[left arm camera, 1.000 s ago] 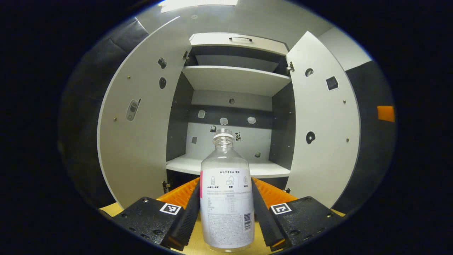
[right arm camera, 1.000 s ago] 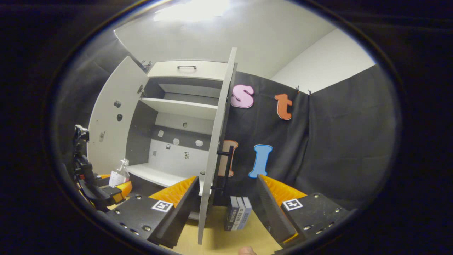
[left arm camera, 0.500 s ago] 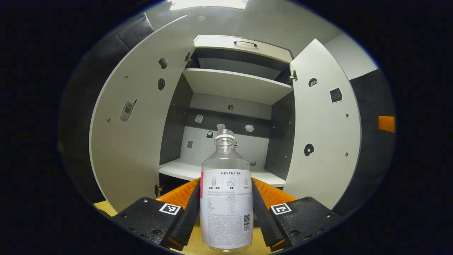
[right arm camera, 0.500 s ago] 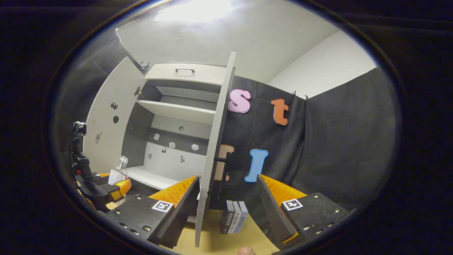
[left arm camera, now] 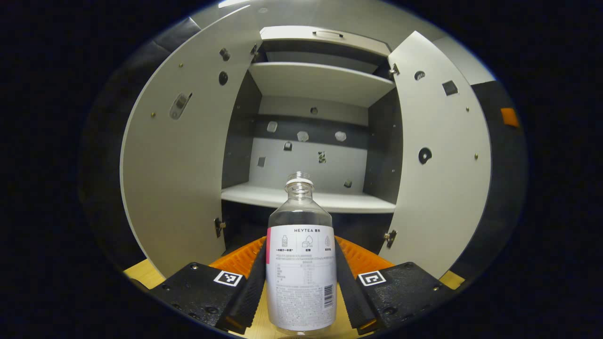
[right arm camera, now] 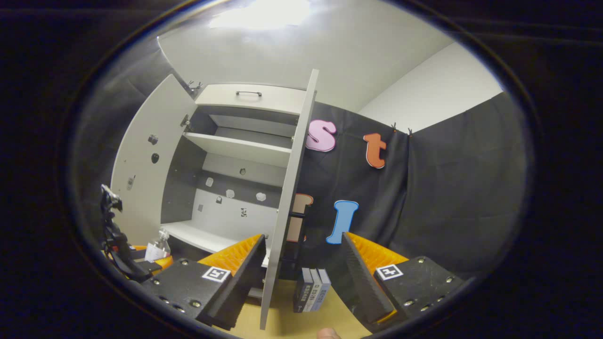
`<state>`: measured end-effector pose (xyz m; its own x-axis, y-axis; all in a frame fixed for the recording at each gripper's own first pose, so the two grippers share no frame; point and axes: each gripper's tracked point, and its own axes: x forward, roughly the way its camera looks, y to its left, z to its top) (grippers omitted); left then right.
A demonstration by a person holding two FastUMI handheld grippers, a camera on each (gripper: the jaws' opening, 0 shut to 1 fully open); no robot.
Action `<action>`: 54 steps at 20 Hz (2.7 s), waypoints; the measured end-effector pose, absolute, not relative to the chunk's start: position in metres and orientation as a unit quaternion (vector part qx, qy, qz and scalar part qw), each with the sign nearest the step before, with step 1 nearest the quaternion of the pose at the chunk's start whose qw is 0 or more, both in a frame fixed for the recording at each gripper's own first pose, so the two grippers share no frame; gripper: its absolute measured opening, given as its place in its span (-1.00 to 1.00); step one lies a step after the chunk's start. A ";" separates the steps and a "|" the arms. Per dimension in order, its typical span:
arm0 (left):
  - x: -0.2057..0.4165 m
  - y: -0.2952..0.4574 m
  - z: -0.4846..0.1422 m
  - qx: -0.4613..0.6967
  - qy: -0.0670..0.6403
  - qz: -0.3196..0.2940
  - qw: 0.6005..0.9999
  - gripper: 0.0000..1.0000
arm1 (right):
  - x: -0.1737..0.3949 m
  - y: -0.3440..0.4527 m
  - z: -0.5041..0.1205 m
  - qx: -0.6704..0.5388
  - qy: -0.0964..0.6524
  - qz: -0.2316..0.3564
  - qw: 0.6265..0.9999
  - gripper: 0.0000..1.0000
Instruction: Grasp the bottle in the cabinet with the left hand and place it on the coaster, then close the right door with the right hand and the left door with the left hand.
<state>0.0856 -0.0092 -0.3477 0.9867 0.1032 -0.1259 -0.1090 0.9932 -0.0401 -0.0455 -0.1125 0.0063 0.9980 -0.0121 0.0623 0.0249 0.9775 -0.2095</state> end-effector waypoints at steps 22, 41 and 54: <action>0.009 -0.013 -0.535 -0.061 0.466 0.058 0.881 0.55 | -0.048 -0.150 -0.010 -0.120 -0.004 -0.025 0.992 0.90; 0.035 -0.007 -0.543 -0.060 0.539 0.062 0.838 0.63 | -0.050 -0.157 -0.023 -0.104 0.010 -0.064 0.992 0.94; 0.080 0.005 -0.483 -0.079 0.260 0.108 0.956 0.53 | -0.061 -0.143 -0.025 -0.118 0.014 -0.039 0.992 0.94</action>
<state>0.0804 0.0047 -0.4834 0.8412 0.1656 -0.5148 -0.2475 0.9643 -0.0943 -0.0611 -0.1433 -0.0247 0.9966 -0.0807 -0.0188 0.0741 0.9689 -0.2361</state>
